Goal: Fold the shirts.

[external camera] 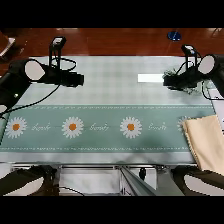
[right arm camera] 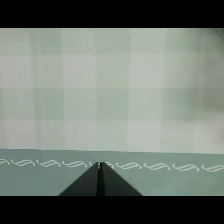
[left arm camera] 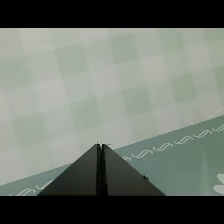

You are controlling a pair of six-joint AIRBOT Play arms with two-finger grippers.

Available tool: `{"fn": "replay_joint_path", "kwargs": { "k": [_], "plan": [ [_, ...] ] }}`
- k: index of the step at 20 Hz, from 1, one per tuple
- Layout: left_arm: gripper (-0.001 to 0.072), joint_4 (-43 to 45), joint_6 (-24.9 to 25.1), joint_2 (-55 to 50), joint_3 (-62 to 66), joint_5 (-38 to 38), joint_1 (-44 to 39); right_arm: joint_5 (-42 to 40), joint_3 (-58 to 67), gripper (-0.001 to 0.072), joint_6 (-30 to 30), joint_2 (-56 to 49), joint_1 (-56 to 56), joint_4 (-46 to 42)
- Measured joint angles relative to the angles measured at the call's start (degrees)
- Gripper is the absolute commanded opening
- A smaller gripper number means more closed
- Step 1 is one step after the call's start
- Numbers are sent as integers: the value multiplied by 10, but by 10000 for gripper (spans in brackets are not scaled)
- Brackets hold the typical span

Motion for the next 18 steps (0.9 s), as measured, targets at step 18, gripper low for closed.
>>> {"fn": "replay_joint_path", "kwargs": {
  "k": [18],
  "plan": [
    [18,0,0,0,0,0,0,-13,0,33,0,0,0,0]
  ]
}}
